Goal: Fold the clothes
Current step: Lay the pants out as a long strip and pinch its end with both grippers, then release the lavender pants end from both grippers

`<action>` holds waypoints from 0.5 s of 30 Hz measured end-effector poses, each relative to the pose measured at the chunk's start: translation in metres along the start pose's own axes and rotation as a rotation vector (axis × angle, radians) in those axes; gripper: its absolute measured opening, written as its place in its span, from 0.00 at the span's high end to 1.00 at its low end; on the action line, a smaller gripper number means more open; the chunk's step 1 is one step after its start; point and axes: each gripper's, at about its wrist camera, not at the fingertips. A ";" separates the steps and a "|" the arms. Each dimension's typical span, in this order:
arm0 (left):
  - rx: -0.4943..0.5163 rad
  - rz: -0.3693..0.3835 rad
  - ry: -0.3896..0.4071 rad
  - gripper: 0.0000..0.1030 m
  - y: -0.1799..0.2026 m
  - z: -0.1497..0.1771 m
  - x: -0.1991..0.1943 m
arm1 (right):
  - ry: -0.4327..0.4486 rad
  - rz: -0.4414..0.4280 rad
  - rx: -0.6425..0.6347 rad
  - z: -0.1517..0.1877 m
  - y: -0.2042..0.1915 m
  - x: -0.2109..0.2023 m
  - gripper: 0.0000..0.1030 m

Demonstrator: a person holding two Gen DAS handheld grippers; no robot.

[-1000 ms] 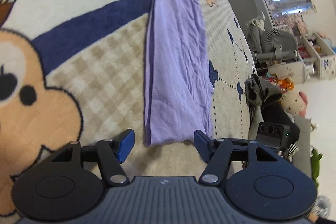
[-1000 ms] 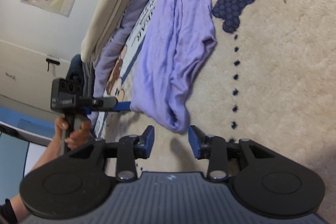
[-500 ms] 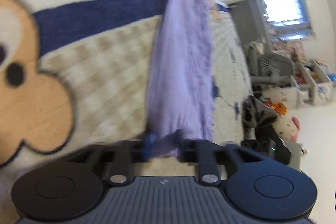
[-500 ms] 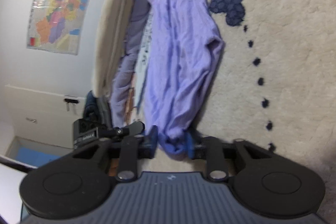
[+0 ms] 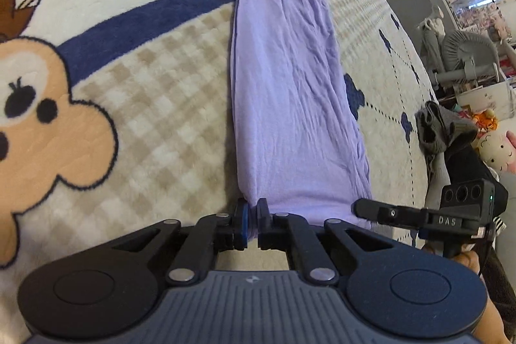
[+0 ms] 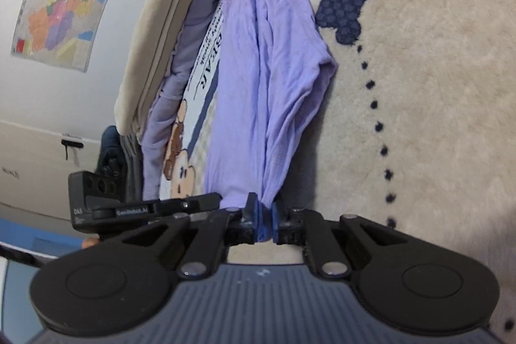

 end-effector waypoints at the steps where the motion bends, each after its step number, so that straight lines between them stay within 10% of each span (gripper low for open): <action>1: 0.010 -0.012 -0.018 0.97 0.002 0.003 0.001 | -0.013 0.010 0.007 0.001 0.000 -0.002 0.92; 15: 0.201 -0.208 -0.191 0.97 0.052 0.102 0.003 | -0.241 0.199 -0.123 0.083 -0.024 -0.017 0.92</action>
Point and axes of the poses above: each gripper's, at about its wrist camera, not at the fingertips, and x roughly the way its jaws point, y to its right, z to its underside, and after that the axes turned 5 degrees about -y, right-handed
